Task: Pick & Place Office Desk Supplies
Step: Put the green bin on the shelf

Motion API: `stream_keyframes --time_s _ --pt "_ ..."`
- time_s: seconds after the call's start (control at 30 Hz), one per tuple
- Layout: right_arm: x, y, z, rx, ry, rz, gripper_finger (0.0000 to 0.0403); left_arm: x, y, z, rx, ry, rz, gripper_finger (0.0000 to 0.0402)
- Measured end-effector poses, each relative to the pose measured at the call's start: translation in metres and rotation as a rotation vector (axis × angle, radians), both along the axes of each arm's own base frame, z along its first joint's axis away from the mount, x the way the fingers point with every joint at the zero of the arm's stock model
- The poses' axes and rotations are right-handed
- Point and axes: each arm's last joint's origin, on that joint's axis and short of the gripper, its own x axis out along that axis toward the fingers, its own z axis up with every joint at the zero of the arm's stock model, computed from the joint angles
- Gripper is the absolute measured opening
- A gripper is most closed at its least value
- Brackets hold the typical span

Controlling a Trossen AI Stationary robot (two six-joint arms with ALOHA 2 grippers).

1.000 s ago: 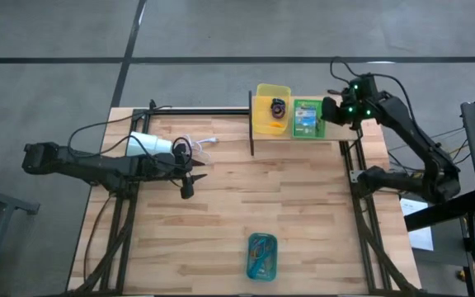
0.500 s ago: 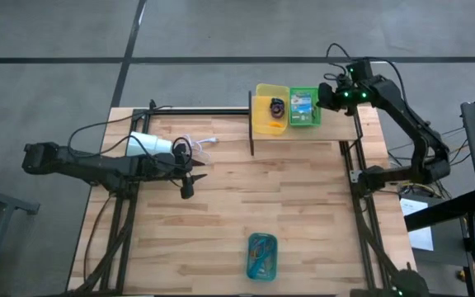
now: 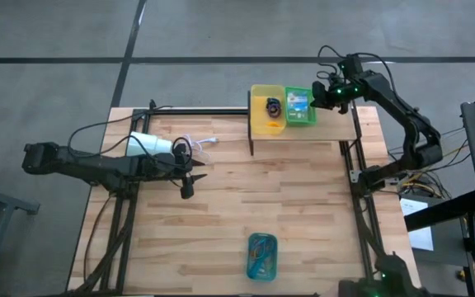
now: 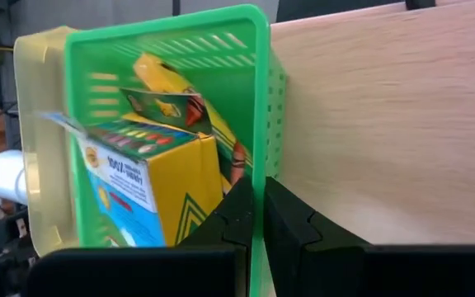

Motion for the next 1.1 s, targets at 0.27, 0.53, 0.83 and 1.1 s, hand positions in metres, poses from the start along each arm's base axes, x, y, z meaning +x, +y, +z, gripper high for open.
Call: stream_keyframes --time_s 0.27,0.53,0.83,1.1 --pt "-0.004 0.009 0.005 0.006 0.008 0.002 0.0013 0.0 0.0 0.0 0.0 0.0 0.0 0.019" --pt "-0.012 0.022 0.017 -0.053 0.088 -0.046 0.0013 0.0 0.0 0.0 0.0 0.0 0.0 0.019" --pt "-0.013 0.028 0.015 -0.043 0.082 -0.044 0.0013 0.0 0.0 0.0 0.0 0.0 0.0 0.019" --pt "-0.011 0.025 0.006 -0.015 0.056 -0.024 0.0013 0.0 0.0 0.0 0.0 0.0 0.0 0.019"
